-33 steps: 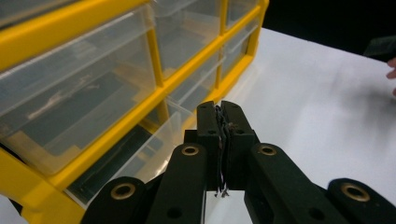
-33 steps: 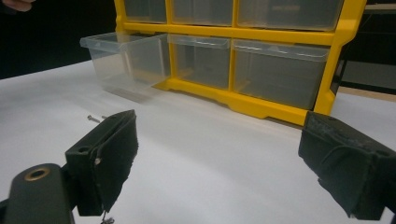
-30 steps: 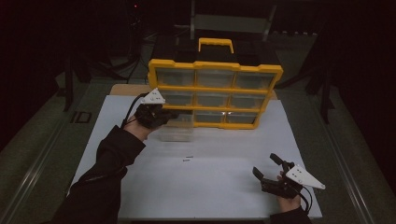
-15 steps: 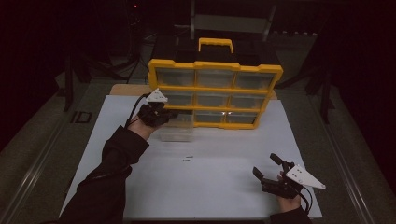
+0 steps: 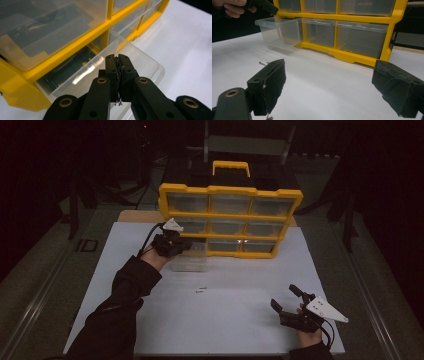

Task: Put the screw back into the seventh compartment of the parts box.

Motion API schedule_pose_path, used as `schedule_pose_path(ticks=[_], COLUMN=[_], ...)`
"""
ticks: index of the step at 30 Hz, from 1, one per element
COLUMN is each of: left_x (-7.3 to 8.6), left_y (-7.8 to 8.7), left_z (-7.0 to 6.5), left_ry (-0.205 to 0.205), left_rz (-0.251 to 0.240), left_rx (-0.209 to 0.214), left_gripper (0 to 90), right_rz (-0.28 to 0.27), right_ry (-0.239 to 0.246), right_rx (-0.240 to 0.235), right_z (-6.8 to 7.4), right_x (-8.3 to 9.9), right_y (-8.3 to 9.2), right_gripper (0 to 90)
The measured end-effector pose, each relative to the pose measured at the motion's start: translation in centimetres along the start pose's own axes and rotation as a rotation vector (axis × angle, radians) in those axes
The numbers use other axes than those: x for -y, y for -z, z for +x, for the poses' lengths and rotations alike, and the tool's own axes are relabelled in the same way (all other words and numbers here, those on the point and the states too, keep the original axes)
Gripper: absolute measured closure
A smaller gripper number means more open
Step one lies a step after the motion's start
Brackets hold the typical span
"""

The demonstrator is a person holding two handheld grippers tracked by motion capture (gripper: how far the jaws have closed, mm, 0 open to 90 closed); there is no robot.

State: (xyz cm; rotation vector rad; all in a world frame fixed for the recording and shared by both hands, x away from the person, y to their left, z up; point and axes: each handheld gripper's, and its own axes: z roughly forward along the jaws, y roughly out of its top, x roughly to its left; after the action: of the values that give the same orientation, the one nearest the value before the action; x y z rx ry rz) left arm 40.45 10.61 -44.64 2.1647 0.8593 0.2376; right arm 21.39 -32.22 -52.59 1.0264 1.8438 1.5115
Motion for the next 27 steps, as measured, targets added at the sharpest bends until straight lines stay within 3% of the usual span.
schedule_pose_path(ticks=[7,13,18,27], left_x=[0.1,0.1,0.1,-0.1], left_y=[-1.1,-1.6,-1.9,-0.8], left_z=[-0.2,-0.1,0.1,0.1], left_ry=[-0.018,-0.012,0.003,0.033], left_rz=[0.081,0.109,0.115,0.072], left_rx=[-0.01,-0.028,-0.029,0.002], left_gripper=[86.3,86.3,85.4,65.0], right_rz=[-0.001,-0.001,-0.001,-0.002], right_ry=[-0.001,0.001,-0.001,-0.003], right_rx=[0.0,-0.001,-0.002,-0.002], right_z=[0.0,0.0,-0.1,-0.1], right_x=[0.0,0.0,0.0,0.0], right_y=[0.0,0.1,0.0,0.1], right_gripper=[11.7,11.8,11.7,11.7])
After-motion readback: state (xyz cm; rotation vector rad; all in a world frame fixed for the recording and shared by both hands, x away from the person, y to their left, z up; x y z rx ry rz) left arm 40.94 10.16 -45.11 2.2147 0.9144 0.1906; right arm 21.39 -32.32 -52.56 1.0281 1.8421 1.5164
